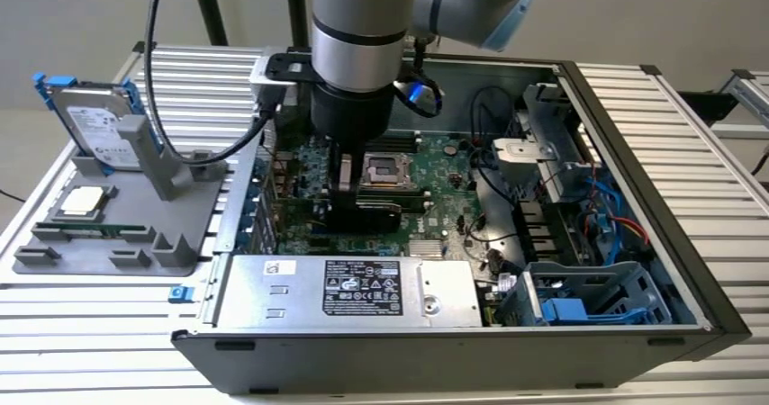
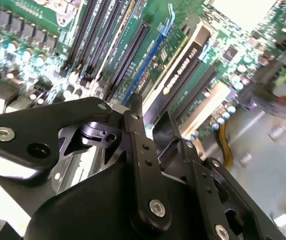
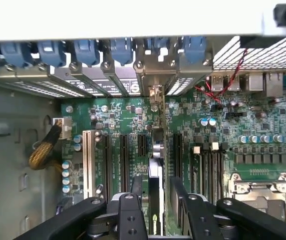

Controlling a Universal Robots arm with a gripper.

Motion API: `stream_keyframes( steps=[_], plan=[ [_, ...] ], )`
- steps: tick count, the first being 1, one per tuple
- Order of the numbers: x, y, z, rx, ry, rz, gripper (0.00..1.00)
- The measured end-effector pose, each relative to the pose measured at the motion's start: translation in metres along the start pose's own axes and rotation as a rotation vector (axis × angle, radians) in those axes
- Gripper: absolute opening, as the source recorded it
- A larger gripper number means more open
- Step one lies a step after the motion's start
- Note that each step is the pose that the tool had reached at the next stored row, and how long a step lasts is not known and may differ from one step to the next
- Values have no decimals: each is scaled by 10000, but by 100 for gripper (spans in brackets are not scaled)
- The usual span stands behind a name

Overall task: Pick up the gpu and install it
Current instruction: 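Press down on the gpu until it lock into place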

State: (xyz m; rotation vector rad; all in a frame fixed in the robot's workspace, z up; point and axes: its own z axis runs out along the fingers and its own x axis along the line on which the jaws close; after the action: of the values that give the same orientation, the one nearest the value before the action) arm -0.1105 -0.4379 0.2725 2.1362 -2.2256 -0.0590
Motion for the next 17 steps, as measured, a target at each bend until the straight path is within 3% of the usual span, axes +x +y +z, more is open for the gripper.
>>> stream_keyframes(
  steps=[4,5,17],
  plan=[
    [1,11,-175,4,-3,-2,100],
    [1,12,-186,3,0,-1,0],
    [1,13,-190,5,-2,0,0]
  ],
)
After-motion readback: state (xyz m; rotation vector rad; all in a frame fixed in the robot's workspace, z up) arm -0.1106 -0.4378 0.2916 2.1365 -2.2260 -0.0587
